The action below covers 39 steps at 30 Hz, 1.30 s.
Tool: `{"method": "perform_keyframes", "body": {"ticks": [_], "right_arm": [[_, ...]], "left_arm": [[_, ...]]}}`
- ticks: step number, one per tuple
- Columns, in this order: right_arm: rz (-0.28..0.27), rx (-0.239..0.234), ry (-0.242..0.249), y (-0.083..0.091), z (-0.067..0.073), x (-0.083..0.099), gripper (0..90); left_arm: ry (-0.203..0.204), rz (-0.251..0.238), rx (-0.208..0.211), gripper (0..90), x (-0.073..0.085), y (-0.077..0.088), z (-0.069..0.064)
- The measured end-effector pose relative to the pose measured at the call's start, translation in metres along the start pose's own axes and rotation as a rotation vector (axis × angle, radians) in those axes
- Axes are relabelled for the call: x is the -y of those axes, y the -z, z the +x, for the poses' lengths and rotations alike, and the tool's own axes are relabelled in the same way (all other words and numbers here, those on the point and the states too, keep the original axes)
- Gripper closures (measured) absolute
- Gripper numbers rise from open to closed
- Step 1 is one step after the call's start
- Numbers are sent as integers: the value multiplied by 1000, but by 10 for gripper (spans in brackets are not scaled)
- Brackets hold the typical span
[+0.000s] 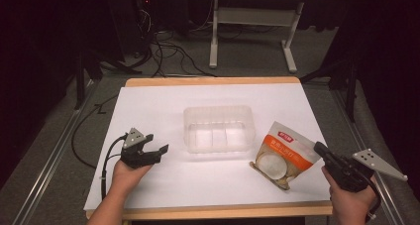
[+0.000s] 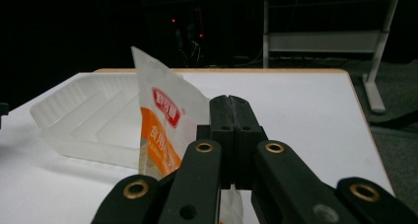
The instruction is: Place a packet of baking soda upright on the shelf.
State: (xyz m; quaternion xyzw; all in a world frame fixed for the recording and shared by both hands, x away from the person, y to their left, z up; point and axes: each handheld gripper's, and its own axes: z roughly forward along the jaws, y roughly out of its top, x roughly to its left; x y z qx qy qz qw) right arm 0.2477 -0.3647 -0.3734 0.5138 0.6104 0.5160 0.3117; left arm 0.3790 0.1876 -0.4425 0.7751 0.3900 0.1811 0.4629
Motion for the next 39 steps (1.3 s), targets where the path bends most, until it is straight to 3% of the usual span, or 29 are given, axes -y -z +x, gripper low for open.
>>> {"method": "perform_keyframes", "body": {"ticks": [6, 15, 20, 25, 28, 32, 36, 39], "right_arm": [[-30, 18, 43, -4, 10, -16, 900], [-37, 68, 95, -31, 13, -50, 900], [-42, 88, 114, -41, 19, -59, 900], [-31, 74, 102, -47, 24, -42, 900], [-54, 63, 63, -39, 22, -31, 900], [-64, 80, 77, -31, 25, -21, 900], [-71, 73, 60, -29, 26, -15, 900], [-71, 99, 95, -28, 29, -9, 900]], "left_arm": [[12, -6, 6, 271, 0, 1, 1], [16, -23, 13, 271, -1, 3, 1], [19, -24, 14, 271, -1, 3, 3], [13, -28, 17, 272, -1, 3, 2], [16, -23, 17, 272, -1, 3, 1], [0, -19, 19, 272, -1, 2, -2], [8, -15, 21, 272, -1, 2, -4], [-6, -18, 25, 272, -1, 1, -6]]}}
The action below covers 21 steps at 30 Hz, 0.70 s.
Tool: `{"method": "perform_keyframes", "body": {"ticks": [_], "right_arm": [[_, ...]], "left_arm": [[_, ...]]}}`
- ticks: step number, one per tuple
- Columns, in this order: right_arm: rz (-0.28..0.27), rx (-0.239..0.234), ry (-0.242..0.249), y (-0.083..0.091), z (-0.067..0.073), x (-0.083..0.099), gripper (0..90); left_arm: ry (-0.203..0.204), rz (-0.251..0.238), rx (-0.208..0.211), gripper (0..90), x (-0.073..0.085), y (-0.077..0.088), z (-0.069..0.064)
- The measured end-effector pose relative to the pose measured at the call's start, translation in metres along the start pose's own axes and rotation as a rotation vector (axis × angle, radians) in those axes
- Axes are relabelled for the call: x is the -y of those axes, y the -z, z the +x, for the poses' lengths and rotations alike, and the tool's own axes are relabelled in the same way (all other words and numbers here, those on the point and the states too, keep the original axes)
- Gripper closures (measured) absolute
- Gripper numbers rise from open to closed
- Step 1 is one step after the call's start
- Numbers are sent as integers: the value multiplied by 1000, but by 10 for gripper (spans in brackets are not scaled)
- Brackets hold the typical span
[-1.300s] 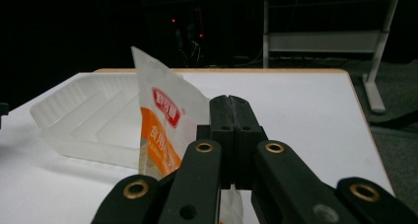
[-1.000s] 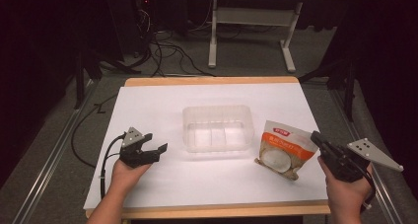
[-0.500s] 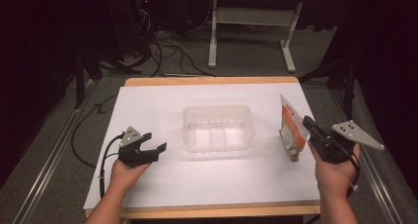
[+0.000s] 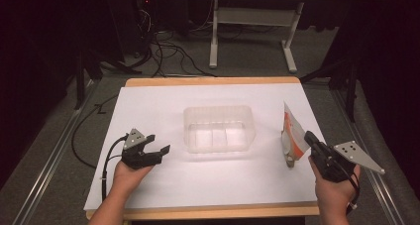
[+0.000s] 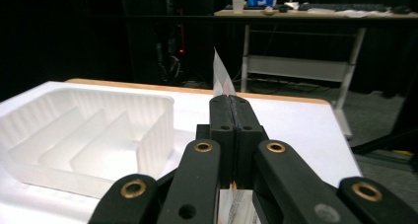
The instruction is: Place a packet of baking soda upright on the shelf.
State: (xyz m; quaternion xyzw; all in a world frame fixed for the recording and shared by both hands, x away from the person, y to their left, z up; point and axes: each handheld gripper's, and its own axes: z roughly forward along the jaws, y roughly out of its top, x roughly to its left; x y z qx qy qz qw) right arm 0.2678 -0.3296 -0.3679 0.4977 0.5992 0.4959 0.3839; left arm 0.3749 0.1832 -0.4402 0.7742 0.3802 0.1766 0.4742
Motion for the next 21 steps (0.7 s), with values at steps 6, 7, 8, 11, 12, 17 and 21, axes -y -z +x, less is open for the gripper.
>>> {"method": "perform_keyframes", "body": {"ticks": [6, 7, 8, 11, 12, 17, 21], "right_arm": [[6, 7, -4, 3, -2, 4, 863], [8, 5, -1, 2, -3, 5, 846], [12, 7, -3, 2, -3, 6, 839], [13, -4, -13, 0, -4, 8, 811], [20, -4, -15, -2, -4, 10, 808], [57, -12, -18, -10, -2, 18, 729], [89, 2, 7, -17, 0, 24, 663]], "left_arm": [[3, 6, 0, 272, 0, -1, 1], [0, 3, 2, 272, 0, -1, 1], [-1, 0, 3, 273, 0, -1, 1], [-2, 3, 6, 273, 0, 0, 1], [-4, -2, 8, 273, 0, 0, 1], [-1, -12, 11, 272, 0, 0, 3], [-16, -16, 14, 272, -1, 1, 3]]}}
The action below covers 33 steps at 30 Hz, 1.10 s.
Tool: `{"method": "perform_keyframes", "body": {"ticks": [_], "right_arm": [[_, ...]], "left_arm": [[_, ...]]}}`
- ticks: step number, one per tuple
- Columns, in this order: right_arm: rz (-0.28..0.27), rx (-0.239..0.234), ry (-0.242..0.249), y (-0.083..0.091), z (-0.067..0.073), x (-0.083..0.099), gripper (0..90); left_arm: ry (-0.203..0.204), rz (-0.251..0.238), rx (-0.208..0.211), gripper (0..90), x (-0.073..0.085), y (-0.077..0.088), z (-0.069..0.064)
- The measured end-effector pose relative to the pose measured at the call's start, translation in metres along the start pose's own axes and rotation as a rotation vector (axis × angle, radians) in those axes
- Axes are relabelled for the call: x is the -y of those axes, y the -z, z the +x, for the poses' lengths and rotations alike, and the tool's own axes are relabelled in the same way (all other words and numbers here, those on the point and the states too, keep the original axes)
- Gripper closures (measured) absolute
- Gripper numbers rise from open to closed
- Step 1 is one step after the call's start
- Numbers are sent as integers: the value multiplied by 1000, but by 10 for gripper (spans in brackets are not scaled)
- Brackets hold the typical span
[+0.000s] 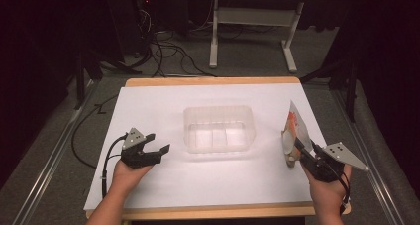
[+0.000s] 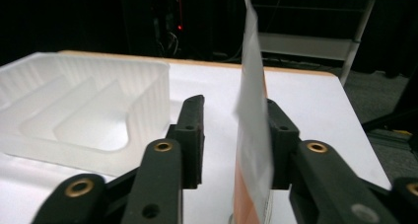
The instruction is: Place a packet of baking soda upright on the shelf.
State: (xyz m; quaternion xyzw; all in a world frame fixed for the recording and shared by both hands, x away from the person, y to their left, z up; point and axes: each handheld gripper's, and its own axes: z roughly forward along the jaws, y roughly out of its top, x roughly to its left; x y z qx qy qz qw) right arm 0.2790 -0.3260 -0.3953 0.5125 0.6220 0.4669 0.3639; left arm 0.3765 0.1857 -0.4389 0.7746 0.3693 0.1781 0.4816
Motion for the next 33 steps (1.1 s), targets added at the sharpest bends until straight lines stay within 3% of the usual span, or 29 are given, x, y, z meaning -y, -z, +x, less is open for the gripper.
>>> {"method": "perform_keyframes", "body": {"ticks": [9, 10, 16, 22, 33], "right_arm": [[47, 41, -16, -19, -10, 15, 646], [43, 41, -35, -21, -14, 16, 687], [37, 68, -50, -24, -17, 18, 757], [38, 79, -61, -28, -19, 17, 900], [34, 86, -56, -28, -21, 12, 900]], "left_arm": [[-10, 6, 17, 272, 0, -1, -3], [-13, 10, 17, 273, 0, -2, -4], [-17, 17, 15, 272, 0, -3, -3], [-19, 24, 9, 273, 0, -4, -3], [-19, 10, 4, 272, 0, -1, -4]]}}
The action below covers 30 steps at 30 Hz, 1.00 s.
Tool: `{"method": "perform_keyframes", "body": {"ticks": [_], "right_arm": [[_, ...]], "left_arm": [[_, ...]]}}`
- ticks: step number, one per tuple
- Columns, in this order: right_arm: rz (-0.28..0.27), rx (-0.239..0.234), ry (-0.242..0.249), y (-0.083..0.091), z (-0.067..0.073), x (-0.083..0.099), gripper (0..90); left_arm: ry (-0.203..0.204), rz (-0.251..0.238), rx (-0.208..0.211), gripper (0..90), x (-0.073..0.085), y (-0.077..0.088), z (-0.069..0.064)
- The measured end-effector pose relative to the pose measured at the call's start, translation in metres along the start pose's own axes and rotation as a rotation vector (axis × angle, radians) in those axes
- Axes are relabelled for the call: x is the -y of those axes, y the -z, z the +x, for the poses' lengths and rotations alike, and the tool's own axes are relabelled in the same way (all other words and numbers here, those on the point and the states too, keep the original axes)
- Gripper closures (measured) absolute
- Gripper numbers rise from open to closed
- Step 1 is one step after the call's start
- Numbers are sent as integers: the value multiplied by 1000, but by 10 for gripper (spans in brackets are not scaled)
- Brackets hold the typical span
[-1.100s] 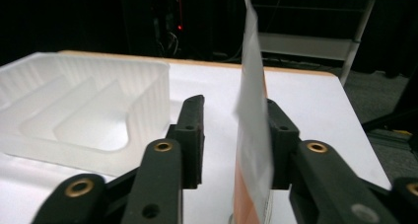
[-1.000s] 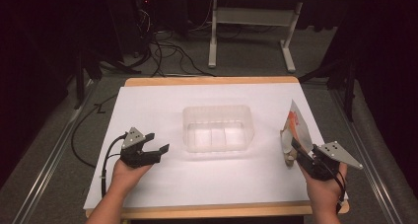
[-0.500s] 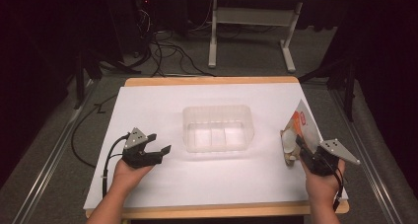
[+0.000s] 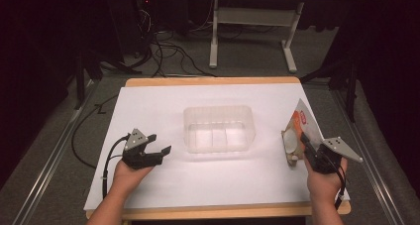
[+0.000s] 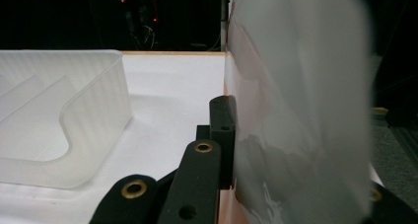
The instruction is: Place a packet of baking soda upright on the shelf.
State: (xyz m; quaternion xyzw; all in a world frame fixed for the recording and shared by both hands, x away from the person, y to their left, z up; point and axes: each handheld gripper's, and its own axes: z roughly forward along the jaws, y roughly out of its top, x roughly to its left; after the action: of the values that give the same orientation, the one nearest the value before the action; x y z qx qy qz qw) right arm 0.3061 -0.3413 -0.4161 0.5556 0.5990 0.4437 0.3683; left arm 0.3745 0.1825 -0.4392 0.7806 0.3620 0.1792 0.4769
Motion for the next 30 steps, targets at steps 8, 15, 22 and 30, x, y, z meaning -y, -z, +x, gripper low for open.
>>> {"method": "perform_keyframes", "body": {"ticks": [8, 15, 22, 30], "right_arm": [[-20, -9, 9, 5, 0, -7, 900], [-53, -17, 29, 15, 3, -13, 900], [-74, -26, 20, 24, 5, -16, 900], [-96, -40, 6, 31, 6, -18, 900]], "left_arm": [[3, 6, 1, 272, 1, -2, -1], [8, -7, 2, 274, 1, -2, 0], [7, -19, -2, 274, 1, -1, 1], [8, -6, -12, 274, 1, -4, -1]]}}
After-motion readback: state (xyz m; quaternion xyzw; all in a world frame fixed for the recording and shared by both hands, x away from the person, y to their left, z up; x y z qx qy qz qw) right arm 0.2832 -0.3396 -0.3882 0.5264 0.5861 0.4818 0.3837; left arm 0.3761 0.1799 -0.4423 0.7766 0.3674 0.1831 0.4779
